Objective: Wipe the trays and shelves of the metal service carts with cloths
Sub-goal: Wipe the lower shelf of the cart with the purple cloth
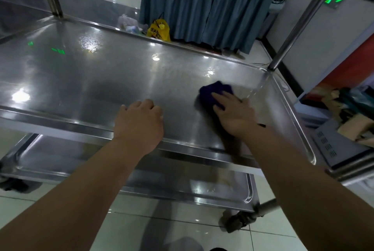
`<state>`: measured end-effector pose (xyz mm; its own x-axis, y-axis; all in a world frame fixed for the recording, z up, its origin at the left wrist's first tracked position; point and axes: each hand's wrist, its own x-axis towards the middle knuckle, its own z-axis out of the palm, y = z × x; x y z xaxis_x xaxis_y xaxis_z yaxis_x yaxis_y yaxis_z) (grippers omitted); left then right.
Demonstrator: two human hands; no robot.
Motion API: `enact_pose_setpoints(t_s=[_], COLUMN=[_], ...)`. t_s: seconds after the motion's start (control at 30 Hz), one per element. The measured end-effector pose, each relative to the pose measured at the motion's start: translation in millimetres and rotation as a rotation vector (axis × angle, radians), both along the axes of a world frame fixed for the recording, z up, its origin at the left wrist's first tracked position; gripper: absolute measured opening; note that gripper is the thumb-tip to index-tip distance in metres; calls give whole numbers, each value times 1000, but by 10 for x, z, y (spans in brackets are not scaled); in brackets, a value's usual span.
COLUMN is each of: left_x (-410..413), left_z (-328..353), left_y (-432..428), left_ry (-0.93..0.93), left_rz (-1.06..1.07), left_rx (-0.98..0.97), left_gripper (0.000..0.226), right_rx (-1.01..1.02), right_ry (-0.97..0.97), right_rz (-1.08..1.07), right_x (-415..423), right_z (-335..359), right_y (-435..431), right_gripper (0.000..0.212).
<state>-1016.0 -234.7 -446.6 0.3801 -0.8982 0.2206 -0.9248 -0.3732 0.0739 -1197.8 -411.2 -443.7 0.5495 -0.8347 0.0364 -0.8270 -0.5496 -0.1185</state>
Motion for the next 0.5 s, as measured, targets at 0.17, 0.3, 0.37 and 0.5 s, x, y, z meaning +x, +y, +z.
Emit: enact_pose_setpoints(t_s=[0.17, 0.3, 0.37, 0.5], left_x=[-22, -192, -408, -735], left_z=[23, 59, 66, 22], left_y=[7, -77, -153, -292], left_ry=[-11, 17, 68, 37], left_rz=[-2, -32, -113, -186], left_rx=[22, 29, 18, 50], left_gripper=[25, 29, 27, 29], right_rx=[-3, 57, 38, 11], right_ry=[-87, 93, 102, 24], right_rz=[113, -366, -302, 31], right_x=[-725, -945, -801, -846], right_z=[34, 76, 49, 11], right_y=[21, -89, 95, 551], right_gripper=[43, 48, 48, 46])
